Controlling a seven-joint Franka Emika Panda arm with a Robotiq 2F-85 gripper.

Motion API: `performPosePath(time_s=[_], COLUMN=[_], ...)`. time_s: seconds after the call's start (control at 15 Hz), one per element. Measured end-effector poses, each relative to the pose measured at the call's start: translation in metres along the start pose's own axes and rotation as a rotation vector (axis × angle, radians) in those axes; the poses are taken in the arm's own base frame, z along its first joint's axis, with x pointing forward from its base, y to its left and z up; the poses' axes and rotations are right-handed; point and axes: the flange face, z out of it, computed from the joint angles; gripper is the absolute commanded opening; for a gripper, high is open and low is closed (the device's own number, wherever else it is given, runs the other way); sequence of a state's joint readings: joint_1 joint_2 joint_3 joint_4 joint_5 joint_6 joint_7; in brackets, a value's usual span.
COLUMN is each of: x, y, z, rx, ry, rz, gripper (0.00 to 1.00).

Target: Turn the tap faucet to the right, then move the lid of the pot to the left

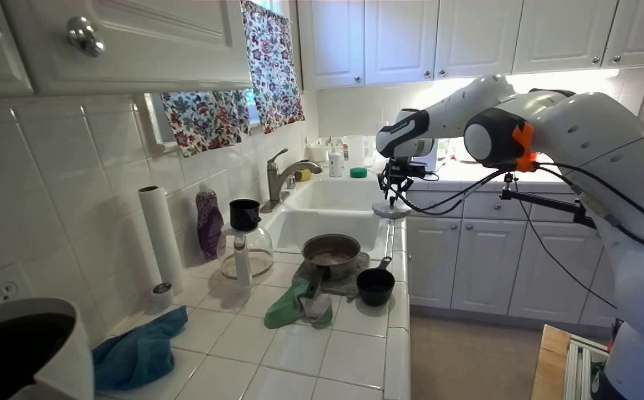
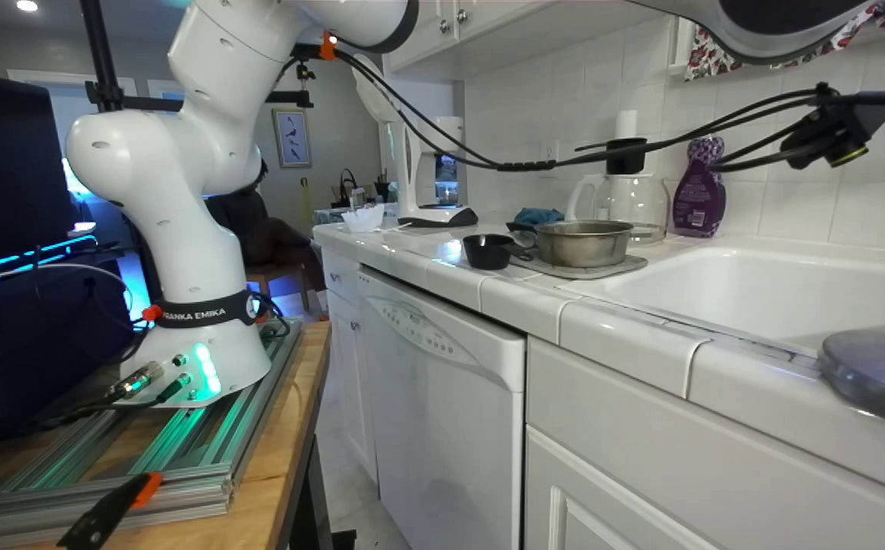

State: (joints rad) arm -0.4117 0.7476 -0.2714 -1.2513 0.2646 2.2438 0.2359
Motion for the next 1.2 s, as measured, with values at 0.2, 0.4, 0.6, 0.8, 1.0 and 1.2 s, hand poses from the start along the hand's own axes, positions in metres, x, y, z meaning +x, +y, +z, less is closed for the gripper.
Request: performPosePath(time_s=[0.2, 0.4, 0.6, 0.8, 1.0, 1.2], x=[-0.003, -0.006, -0.009, -0.01, -0.011, -0.011], y=[-0.003, -0.009, -0.014, -0.017, -0.017, -0.017], z=[0.002, 0.001, 0.0, 0.0, 0.0, 0.0], rx=[-0.004, -0.005, -0.004, -0.004, -0.004, -0.005], ry=[-0.019, -0.028, -0.031, -0.036, -0.038, -0.038], rz=[-0.003, -0.005, -0.009, -0.012, -0.013, -0.013], gripper=[0.93, 0.82, 0.61, 0.39, 0.19, 0.04])
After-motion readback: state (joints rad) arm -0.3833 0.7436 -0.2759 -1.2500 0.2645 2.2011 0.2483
